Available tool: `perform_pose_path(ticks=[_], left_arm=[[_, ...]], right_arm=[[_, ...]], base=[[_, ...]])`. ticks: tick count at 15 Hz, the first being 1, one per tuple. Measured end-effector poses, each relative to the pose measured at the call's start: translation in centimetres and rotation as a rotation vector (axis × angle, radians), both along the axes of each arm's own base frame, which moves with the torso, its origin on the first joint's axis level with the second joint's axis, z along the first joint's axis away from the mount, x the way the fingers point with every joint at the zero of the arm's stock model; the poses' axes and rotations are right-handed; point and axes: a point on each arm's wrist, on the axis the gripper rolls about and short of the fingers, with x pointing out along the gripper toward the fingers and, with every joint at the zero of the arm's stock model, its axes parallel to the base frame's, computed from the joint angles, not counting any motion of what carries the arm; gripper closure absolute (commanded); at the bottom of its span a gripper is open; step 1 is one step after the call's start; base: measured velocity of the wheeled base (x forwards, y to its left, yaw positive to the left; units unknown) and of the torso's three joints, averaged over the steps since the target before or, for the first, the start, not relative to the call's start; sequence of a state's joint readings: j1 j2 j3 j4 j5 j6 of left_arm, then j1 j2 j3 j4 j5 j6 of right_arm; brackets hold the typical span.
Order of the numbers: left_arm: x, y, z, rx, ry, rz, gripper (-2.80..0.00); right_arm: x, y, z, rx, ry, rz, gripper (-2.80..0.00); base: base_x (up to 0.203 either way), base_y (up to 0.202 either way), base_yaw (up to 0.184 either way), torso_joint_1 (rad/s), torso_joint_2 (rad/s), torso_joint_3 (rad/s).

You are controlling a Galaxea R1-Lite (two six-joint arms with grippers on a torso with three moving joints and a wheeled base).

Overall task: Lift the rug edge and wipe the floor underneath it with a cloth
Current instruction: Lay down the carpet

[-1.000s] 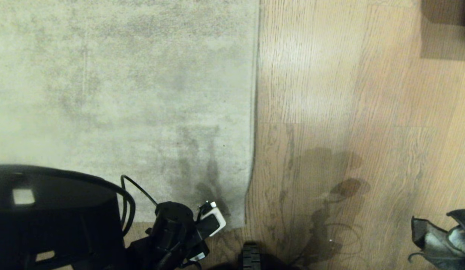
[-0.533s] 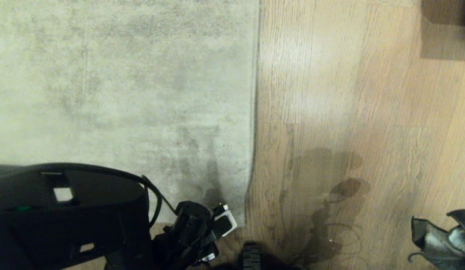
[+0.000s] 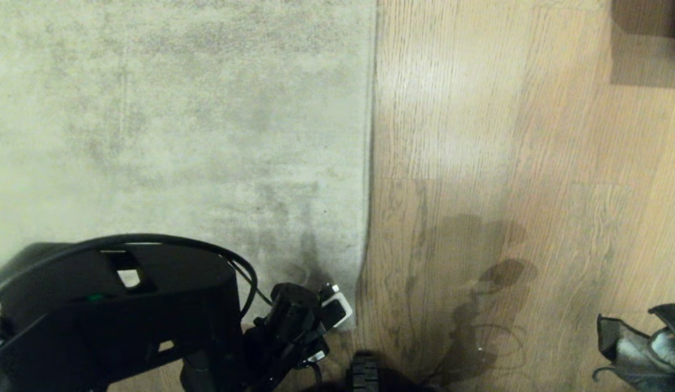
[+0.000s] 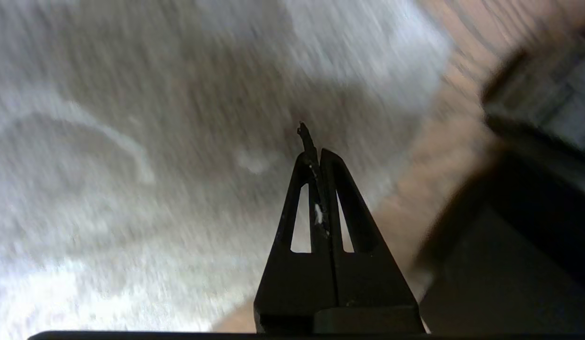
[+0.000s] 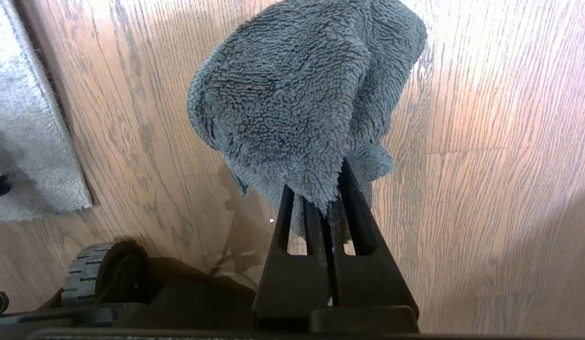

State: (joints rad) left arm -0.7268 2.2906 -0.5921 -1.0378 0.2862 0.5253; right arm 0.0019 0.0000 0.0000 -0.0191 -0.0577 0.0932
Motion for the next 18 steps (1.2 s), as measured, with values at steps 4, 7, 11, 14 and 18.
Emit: perform_pose_path(ticks=[4,7,11,14,18], left_arm=[[1.4,-1.2,-0.3,-0.025,-0.033,0.003,0.00],[1.9,-1.8,-0.7,-0.031,-0.041,0.001,0.00],[1.9,-1.9,-0.9,-0.030,-0.040,-0.003,0.00],[1.7,-2.1,-0.4,-0.051,-0.061,-0.012,0.00],[1.0,-1.4,0.8,-0.063,-0.073,-0.011,0.00]], right_arm=[[0.0,0.0,0.0,0.000,0.000,0.000,0.00],[0.0,0.0,0.0,0.000,0.000,0.000,0.00],[0.0,0.0,0.0,0.000,0.000,0.000,0.00],[0.0,0.0,0.0,0.000,0.000,0.000,0.00],[0.0,0.0,0.0,0.000,0.000,0.000,0.00]], base=[[0.000,0.000,0.000,0.000,0.00,0.000],[0.000,0.000,0.000,0.000,0.00,0.000],[0.000,0.000,0.000,0.000,0.00,0.000],[0.000,0.000,0.000,0.000,0.00,0.000],[0.000,0.000,0.000,0.000,0.00,0.000]])
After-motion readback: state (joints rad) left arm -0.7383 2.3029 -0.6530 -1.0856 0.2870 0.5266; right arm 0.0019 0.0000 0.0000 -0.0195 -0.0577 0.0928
